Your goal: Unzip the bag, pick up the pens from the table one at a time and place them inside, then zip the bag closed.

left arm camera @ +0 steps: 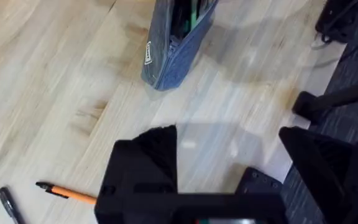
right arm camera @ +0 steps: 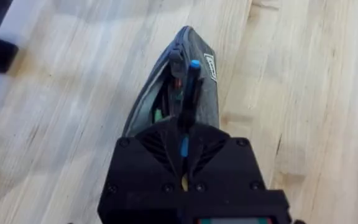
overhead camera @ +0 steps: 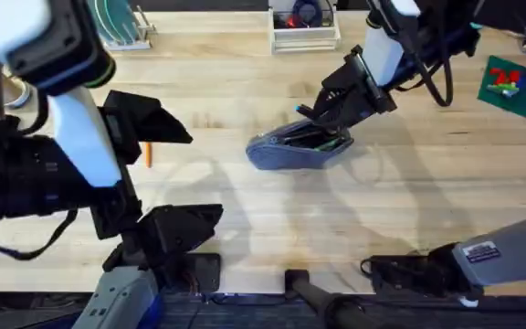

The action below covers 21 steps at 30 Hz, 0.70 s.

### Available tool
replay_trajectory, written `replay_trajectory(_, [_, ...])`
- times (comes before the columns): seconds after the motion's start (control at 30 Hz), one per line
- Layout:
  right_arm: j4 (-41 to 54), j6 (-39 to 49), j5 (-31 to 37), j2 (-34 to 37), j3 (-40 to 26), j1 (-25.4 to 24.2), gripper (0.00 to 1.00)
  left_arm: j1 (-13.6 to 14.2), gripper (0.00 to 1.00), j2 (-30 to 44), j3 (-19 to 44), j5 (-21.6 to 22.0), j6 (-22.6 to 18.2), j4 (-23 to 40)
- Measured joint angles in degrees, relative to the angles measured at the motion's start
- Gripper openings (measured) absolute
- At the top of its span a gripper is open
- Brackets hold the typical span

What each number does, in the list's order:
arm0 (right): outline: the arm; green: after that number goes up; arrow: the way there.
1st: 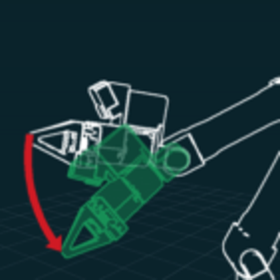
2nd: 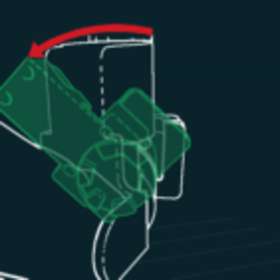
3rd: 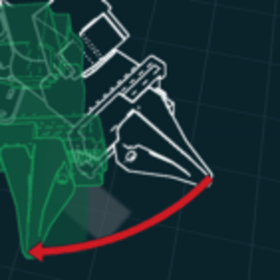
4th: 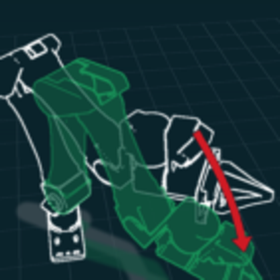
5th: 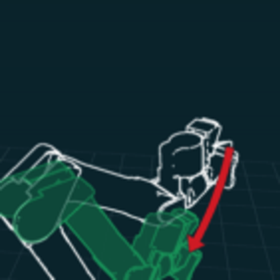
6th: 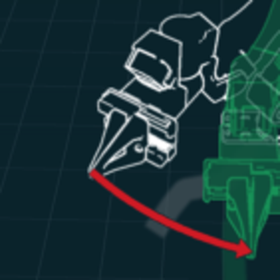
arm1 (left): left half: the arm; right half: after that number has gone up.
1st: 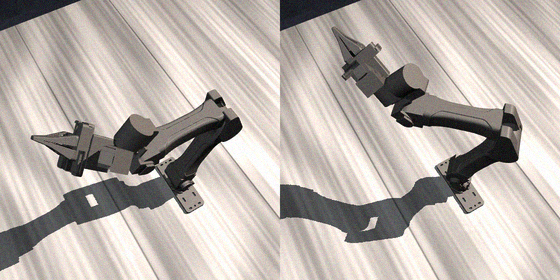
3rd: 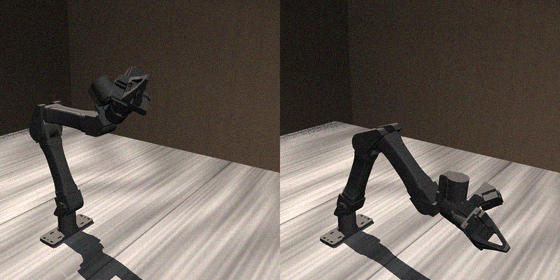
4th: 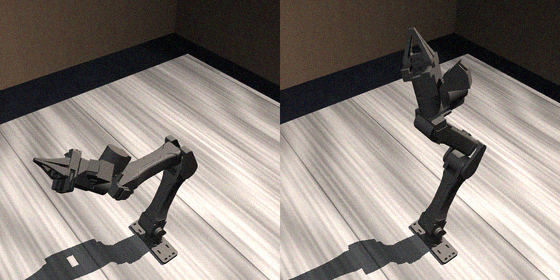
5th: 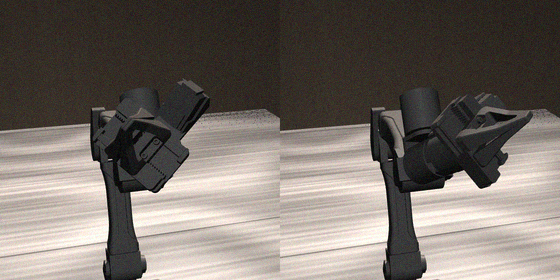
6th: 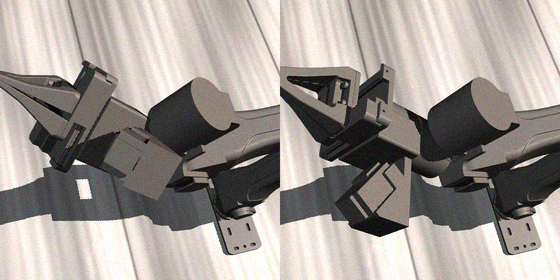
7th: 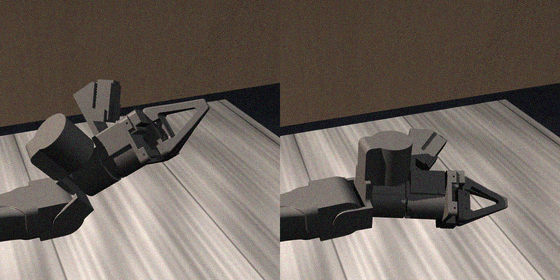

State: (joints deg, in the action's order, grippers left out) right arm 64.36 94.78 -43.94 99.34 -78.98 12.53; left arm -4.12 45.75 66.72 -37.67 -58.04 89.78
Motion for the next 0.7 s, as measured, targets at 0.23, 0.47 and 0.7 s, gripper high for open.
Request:
replay_trajectory(0.23, [0.0, 0.0, 0.0, 0.5, 0.0, 0.2, 0.13, 0.0, 0.995, 0.0, 0.0, 0.0, 0.0, 0.0])
replay_trajectory(0.47, [0.0, -1.3, 0.0, 0.6, 0.0, 0.4, 0.83, 0.0, 0.995, 0.0, 0.0, 0.0, 0.0, 0.0])
replay_trajectory(0.7, [0.0, -2.8, 0.0, 0.6, 0.0, 0.4, 0.997, 0.0, 0.996, 0.0, 0.0, 0.0, 0.0, 0.0])
